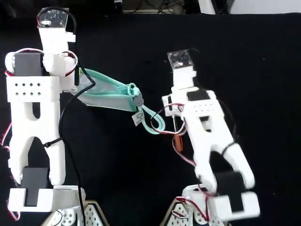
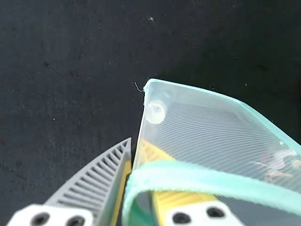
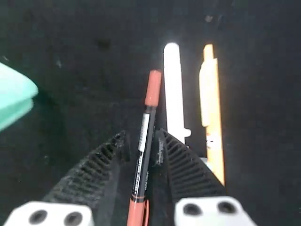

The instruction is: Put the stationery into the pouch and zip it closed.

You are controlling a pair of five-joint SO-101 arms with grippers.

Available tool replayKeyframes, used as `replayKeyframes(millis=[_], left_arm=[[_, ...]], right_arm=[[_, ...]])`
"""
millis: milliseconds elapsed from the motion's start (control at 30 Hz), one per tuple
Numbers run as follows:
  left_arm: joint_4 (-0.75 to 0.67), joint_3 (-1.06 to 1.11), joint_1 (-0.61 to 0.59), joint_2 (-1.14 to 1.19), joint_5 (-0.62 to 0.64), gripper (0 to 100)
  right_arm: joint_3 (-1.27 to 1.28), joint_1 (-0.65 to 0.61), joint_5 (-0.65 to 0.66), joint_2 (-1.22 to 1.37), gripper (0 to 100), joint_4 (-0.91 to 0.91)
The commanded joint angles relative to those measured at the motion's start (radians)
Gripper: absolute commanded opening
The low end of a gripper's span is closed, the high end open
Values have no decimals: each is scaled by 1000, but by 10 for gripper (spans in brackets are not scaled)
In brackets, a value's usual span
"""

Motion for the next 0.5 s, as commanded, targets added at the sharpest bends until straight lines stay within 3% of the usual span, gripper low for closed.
replayKeyframes(millis=[0,467], left_arm=[[9,5,-10,-5,9,30],[9,5,-10,-5,9,30]], right_arm=[[-91,-9,8,101,92,-17],[-335,-6,8,409,89,26]])
